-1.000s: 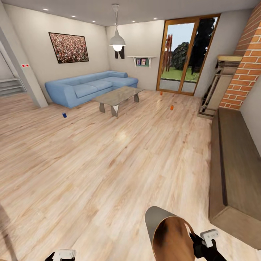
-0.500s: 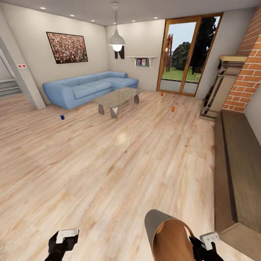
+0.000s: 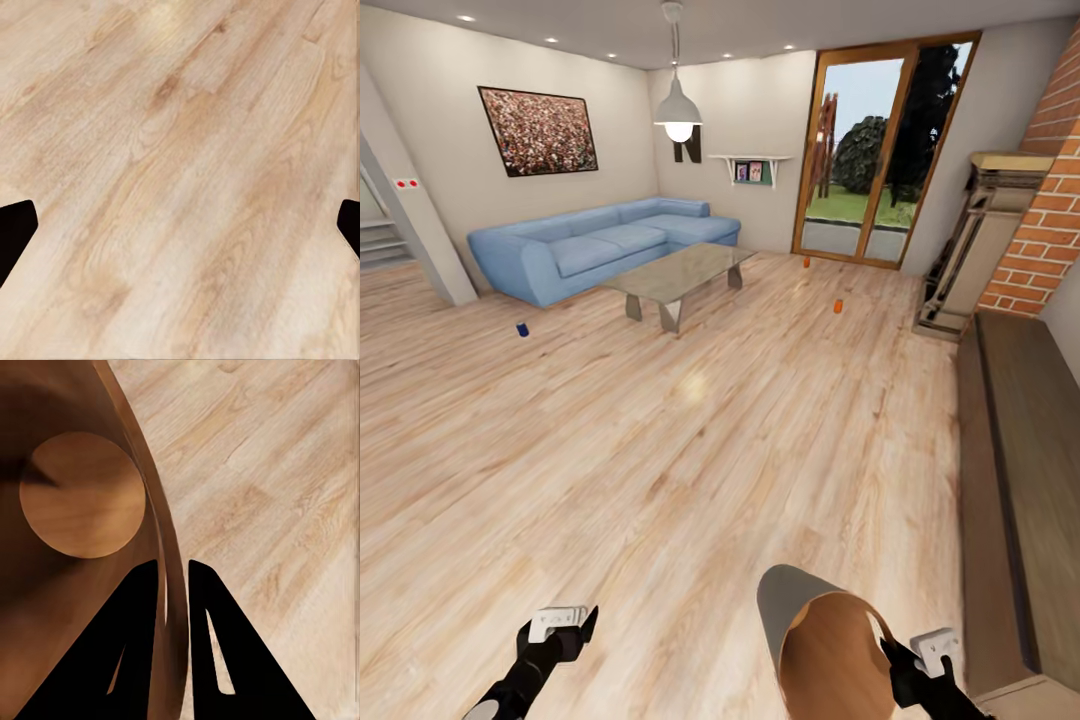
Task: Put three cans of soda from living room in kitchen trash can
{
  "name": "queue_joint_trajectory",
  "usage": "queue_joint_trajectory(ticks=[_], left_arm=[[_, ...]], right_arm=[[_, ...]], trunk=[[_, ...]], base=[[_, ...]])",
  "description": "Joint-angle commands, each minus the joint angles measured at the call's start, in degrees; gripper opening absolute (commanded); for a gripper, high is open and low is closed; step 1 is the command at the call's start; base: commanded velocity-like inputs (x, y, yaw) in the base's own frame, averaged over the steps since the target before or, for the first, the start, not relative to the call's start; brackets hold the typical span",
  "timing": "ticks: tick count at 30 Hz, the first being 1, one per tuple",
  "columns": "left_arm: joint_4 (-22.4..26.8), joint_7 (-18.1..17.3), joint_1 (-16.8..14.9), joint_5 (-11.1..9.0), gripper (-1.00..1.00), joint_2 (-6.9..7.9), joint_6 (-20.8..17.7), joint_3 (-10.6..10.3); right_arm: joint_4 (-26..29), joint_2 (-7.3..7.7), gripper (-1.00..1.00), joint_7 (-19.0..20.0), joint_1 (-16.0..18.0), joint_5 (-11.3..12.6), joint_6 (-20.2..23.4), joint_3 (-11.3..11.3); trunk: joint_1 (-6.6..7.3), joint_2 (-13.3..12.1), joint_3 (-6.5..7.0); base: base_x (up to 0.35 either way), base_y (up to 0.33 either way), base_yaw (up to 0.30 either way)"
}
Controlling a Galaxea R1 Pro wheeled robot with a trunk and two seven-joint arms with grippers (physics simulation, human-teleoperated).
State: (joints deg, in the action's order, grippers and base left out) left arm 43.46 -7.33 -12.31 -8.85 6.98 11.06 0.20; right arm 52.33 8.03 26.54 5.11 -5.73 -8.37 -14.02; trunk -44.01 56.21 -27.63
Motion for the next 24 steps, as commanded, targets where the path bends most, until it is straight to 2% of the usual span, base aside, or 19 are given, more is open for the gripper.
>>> queue_joint_trajectory(ticks=[1, 4, 5, 6, 9, 13, 18, 24], left_arm=[[0.04, -0.11, 0.0, 0.01, 1.0, -0.05, 0.01, 0.02], [0.11, -0.23, 0.01, 0.02, 1.0, 0.05, -0.03, 0.09], [0.1, -0.26, 0.01, 0.03, 1.0, 0.08, -0.05, 0.09], [0.11, -0.27, 0.01, 0.05, 1.0, 0.02, -0.05, 0.05], [0.1, -0.29, 0.01, 0.12, 1.0, -0.1, -0.05, -0.02], [-0.42, 0.12, -0.04, 0.52, 1.0, -0.25, 0.0, -0.24], [-0.65, 0.44, -0.07, 0.55, 1.0, -0.26, 0.04, -0.18], [-0.74, 0.55, -0.08, 0.42, 1.0, -0.22, 0.1, -0.12]], right_arm=[[2.59, -0.03, -1.0, 0.56, 0.16, 0.47, 0.04, 0.07], [6.7, -0.4, -1.0, 0.55, 0.29, 0.61, 0.48, 1.3], [7.94, -0.89, -1.0, 0.42, 0.34, 0.67, 0.7, 2.36], [7.87, -1.34, -1.0, 0.42, 0.37, 0.63, 0.68, 3.25], [5.98, -2.1, -1.0, 0.3, 0.35, 0.52, 0.44, 3.99], [1.59, -2.56, -1.0, -0.01, 0.21, 0.63, -0.85, 3.83], [-0.42, -2.71, -1.0, -0.19, 0.17, 0.72, -1.81, 3.7], [-1.16, -2.7, -1.0, -0.25, 0.16, 0.72, -2.18, 3.66]], trunk=[[0.0, 0.0, 0.0], [0.0, 0.0, 0.0], [0.0, 0.0, 0.0], [0.0, 0.0, 0.0], [0.0, 0.0, 0.0], [0.0, 0.0, 0.0], [0.0, 0.0, 0.0], [0.0, 0.0, 0.0]], base=[[0.321, -0.091, 0.0], [0.319, -0.091, 0.0], [0.315, -0.091, 0.0], [0.313, -0.091, 0.0], [0.31, -0.09, 0.0], [0.299, -0.082, 0.0], [0.223, -0.009, 0.0], [0.127, 0.196, 0.0]])
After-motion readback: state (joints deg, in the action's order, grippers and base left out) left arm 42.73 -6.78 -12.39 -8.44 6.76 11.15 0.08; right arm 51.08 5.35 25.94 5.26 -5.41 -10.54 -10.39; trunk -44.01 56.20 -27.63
